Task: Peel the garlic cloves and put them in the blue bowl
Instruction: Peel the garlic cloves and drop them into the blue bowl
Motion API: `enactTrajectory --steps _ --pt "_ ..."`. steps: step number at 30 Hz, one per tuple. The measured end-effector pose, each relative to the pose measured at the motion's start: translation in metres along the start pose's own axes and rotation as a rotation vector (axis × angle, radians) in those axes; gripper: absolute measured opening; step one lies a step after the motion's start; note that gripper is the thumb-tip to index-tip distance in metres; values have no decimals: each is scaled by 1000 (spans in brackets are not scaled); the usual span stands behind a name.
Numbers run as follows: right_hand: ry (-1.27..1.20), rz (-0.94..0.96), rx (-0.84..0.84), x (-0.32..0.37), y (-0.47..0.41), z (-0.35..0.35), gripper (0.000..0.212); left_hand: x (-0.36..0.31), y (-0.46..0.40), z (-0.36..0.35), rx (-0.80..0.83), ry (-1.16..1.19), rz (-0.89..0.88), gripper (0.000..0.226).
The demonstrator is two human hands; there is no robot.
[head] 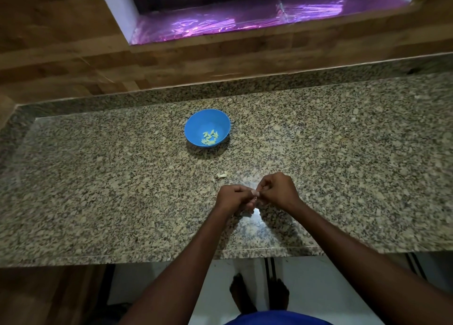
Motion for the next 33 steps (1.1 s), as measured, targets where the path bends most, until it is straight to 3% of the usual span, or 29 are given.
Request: enactTrajectory --steps 2,6,15,17,20,23,26,30,33 --pt "-86 -45 113 -3 1 -1 16 -6 -1 -1 21 -31 -55 5" --pt "-314 -127 286 -2 5 2 21 -18 1 -2 20 -82 -154 5" --pt "-734 -525 381 -11 7 -8 17 -37 1 -4 -39 -122 -272 7" --pt "-520 -335 245 -4 1 5 13 -34 -3 -4 -55 -130 -203 5" --pt "92 119 -11 17 -3 16 22 -24 -6 -4 -41 -70 40 11" --pt "179 261 -118 23 4 9 23 -21 -7 -4 -2 -34 192 5" --pt "51 158 -136 12 4 9 17 -19 -5 -4 8 9 235 6" --pt "-484 -258 43 -9 8 1 15 -16 -2 -1 17 99 158 16" --pt "-664 -418 110 -13 13 -2 13 -15 1 -1 22 96 97 9"
Point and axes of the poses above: each hand's wrist, its own y-axis away from the middle knuckle, its own z-axis out of the back of the hand, x = y × z, the point moved 7 cm from there along -y, towards the middle knuckle, and after that the axes turned 10 degrees about -x, right-handed, at the moved point
